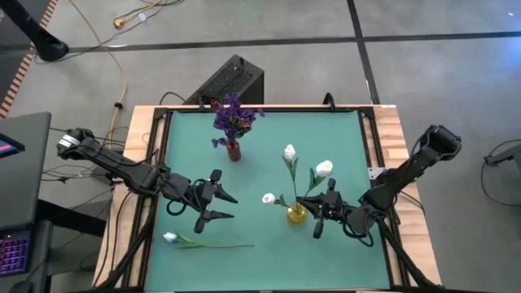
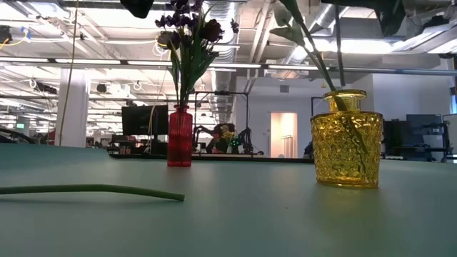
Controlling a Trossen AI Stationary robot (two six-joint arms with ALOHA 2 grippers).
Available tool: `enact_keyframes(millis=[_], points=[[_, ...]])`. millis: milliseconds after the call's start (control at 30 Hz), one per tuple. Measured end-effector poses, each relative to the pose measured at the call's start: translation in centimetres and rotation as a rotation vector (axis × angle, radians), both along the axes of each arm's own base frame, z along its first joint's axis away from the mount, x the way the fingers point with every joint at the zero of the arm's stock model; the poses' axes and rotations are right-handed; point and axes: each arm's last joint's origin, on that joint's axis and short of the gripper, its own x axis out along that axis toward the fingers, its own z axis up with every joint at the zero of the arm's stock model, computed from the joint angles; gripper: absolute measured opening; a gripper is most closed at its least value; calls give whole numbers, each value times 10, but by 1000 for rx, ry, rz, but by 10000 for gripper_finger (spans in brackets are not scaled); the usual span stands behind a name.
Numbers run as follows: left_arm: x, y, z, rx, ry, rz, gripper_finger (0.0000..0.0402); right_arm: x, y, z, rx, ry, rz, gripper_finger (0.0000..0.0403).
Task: Sort flowers into vase by color
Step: Put the top white-blue flower into the yellow flower vase
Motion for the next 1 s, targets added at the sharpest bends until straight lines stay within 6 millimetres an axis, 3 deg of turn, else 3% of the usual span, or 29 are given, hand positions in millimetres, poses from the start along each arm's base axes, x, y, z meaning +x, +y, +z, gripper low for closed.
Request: enact_keyframes(millis=[700, 1000], points=[[0, 0, 0, 1, 2, -1, 190, 14, 1, -38, 9, 109, -59, 36], [0, 0, -1, -1, 14, -2, 190, 15, 4, -39, 89, 145, 75, 63]])
